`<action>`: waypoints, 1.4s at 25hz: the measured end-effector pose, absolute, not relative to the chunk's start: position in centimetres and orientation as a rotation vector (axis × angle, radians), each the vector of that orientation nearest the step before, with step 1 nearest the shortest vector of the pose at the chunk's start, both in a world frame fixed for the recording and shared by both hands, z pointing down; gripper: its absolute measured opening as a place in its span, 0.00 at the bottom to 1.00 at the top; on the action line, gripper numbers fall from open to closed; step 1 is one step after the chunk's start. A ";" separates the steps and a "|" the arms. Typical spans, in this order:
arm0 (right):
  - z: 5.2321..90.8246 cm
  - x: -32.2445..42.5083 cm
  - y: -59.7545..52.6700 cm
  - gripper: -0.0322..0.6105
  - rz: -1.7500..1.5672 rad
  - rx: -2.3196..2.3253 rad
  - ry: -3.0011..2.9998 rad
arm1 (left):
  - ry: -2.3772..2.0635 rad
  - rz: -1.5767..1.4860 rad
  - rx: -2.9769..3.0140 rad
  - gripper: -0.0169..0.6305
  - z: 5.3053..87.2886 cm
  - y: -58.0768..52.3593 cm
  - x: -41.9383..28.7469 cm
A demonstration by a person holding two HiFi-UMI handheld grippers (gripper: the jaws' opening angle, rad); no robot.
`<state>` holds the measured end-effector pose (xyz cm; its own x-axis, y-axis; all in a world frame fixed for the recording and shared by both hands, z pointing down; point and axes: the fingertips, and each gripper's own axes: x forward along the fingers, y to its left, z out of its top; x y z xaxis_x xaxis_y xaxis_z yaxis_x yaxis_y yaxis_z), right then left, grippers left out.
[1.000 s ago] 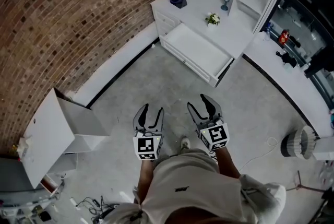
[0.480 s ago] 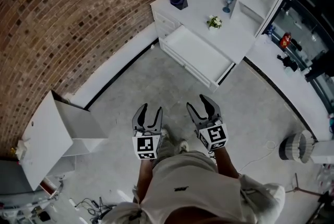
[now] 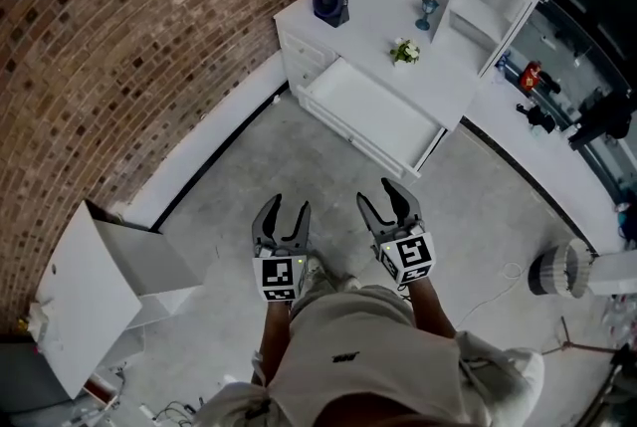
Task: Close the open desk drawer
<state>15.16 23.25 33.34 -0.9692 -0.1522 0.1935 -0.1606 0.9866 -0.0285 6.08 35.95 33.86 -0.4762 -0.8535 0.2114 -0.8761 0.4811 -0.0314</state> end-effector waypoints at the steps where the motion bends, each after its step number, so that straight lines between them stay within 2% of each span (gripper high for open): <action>1: 33.3 14.4 23.5 0.42 0.060 0.246 -2.937 | -2.554 0.194 1.521 0.39 33.7 36.0 5.2; 8: 33.8 10.2 24.8 0.42 0.043 0.320 -2.912 | -2.515 0.188 1.600 0.39 34.0 36.6 0.1; 19: 34.4 5.8 24.2 0.42 0.028 0.343 -2.885 | -2.491 0.145 1.612 0.39 34.9 35.9 -4.1; 35: 36.1 -1.5 14.4 0.42 0.120 0.293 -2.896 | -2.500 0.206 1.538 0.39 36.6 26.9 -11.2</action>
